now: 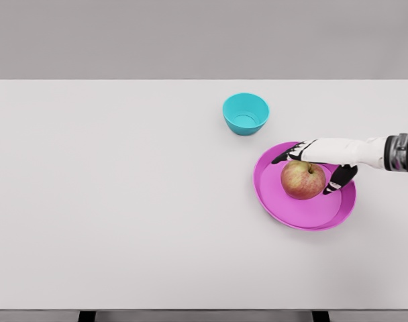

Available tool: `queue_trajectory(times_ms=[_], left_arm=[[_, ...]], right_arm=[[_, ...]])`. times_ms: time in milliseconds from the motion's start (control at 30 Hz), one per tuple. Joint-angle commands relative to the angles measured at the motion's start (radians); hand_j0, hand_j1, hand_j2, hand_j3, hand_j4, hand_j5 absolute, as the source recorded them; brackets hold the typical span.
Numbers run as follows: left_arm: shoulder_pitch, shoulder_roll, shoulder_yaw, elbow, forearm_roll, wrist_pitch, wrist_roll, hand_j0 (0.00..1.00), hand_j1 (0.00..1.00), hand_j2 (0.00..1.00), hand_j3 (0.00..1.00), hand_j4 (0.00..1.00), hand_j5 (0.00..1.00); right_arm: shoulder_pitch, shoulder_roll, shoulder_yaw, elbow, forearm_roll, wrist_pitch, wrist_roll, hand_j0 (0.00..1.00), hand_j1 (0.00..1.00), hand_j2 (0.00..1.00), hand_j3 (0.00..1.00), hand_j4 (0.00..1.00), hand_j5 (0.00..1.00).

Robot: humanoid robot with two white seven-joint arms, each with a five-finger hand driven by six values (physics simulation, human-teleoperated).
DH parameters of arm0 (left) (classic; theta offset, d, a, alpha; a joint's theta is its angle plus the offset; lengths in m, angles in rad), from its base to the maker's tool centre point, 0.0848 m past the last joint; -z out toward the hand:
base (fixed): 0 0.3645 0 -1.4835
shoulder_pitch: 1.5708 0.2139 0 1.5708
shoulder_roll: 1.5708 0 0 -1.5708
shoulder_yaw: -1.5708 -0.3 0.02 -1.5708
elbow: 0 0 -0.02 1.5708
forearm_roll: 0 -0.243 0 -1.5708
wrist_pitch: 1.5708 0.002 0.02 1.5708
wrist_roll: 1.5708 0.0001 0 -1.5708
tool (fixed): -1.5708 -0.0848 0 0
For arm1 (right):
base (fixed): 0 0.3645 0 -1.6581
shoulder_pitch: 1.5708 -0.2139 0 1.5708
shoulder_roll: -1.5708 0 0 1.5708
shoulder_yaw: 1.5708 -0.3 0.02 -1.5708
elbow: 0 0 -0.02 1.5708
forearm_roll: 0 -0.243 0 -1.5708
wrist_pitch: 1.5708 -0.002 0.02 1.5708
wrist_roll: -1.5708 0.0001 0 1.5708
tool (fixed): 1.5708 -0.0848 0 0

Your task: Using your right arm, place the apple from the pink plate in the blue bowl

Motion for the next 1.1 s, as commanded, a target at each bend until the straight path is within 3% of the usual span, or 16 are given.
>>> queue_trajectory(times_ms=[0,167,333,533,800,1067], left_arm=[[0.000,0.000,0.000,0.001,0.000,0.000,-0.001,1.00,1.00,1.00,1.00,1.00,1.00],[0.000,0.000,0.000,0.001,0.000,0.000,-0.001,1.00,1.00,1.00,1.00,1.00,1.00],[0.000,0.000,0.000,0.001,0.000,0.001,-0.001,1.00,1.00,1.00,1.00,1.00,1.00],[0.000,0.000,0.000,0.001,0.000,0.001,-0.001,1.00,1.00,1.00,1.00,1.00,1.00],[0.000,0.000,0.000,0.001,0.000,0.000,-0.001,1.00,1.00,1.00,1.00,1.00,1.00],[0.000,0.000,0.000,0.001,0.000,0.001,-0.001,1.00,1.00,1.00,1.00,1.00,1.00]], right_arm=[[0.000,0.012,0.001,0.005,-0.002,0.002,0.000,1.00,1.00,1.00,1.00,1.00,1.00],[0.003,0.013,0.014,0.012,-0.002,0.002,0.000,1.00,1.00,1.00,1.00,1.00,1.00],[0.003,0.004,0.031,0.015,0.004,-0.009,0.000,0.64,0.64,0.64,0.64,0.64,0.64],[0.003,0.004,0.031,0.013,0.005,-0.019,0.000,0.47,0.47,0.47,0.47,0.47,0.47],[-0.003,0.006,0.017,0.005,0.007,-0.045,0.000,0.41,0.41,0.41,0.41,0.41,0.41],[-0.006,0.007,-0.066,-0.025,0.002,-0.058,0.000,0.40,0.40,0.40,0.40,0.40,0.40]])
